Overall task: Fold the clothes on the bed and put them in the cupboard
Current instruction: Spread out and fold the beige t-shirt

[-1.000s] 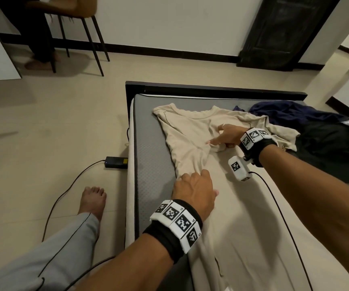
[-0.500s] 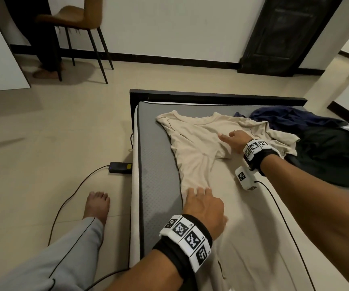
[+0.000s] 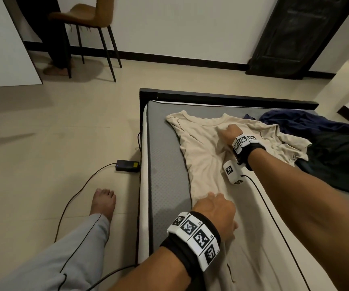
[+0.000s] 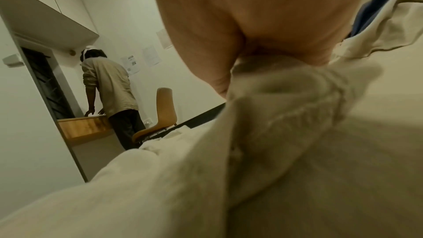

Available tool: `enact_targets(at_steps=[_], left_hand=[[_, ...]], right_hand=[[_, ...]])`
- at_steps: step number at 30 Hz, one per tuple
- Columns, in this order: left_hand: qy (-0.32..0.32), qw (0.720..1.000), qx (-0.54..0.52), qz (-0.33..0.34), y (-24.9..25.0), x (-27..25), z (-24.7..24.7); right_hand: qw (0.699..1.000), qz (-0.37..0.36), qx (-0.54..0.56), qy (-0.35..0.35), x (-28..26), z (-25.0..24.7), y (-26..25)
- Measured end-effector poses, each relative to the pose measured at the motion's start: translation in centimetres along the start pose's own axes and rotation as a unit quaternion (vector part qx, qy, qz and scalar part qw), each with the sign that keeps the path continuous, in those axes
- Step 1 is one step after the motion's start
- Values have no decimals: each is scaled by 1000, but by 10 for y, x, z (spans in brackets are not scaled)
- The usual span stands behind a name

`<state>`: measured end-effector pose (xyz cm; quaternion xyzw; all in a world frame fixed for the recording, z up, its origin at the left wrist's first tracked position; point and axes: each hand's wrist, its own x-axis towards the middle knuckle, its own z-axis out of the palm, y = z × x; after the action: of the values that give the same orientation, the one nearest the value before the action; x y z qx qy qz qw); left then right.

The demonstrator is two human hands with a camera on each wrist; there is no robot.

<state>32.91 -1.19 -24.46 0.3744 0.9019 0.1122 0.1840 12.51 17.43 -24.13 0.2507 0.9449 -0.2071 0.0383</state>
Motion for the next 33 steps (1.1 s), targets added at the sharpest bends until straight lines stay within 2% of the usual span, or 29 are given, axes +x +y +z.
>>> enact_targets(at_steps=[2, 5, 7, 9, 11, 13, 17, 19, 21, 24, 26, 29, 33], left_hand=[[5, 1000, -2, 6, -2, 0, 2], [17, 1000, -1, 15, -6, 0, 6], [21, 1000, -5, 16, -8, -1, 6], [18, 1000, -4, 15, -8, -2, 3], [13, 1000, 6, 16, -7, -3, 0], [5, 1000, 14, 15, -7, -4, -2], [15, 1000, -3, 16, -10, -4, -2], [17, 1000, -11, 17, -10, -4, -1], [19, 1000, -8, 21, -10, -3, 0], [22, 999, -1, 27, -9, -2, 2], [17, 1000, 2, 26, -10, 0, 2], [15, 1000, 6, 24, -10, 2, 1], [10, 1000, 4, 23, -8, -1, 0]], right_hand=[[999, -12, -51, -3, -1, 7, -3], [999, -7, -36, 28, -7, 8, -12], [995, -57, -57, 63, -12, 9, -24], [985, -141, -74, 72, -17, 12, -38], [970, -223, -99, 17, -28, 19, -49], [964, -249, -99, -9, -35, 22, -55], [965, -254, -40, 59, -34, 17, -53], [963, -261, -38, 54, -33, 12, -45], [967, -251, -49, -5, -38, 9, -36], [957, -240, -87, -138, -60, 14, -27], [947, -241, -111, -179, -76, 19, -22], [949, -275, -103, -117, -87, 24, -12], [981, -193, -22, -18, -78, 22, -2]])
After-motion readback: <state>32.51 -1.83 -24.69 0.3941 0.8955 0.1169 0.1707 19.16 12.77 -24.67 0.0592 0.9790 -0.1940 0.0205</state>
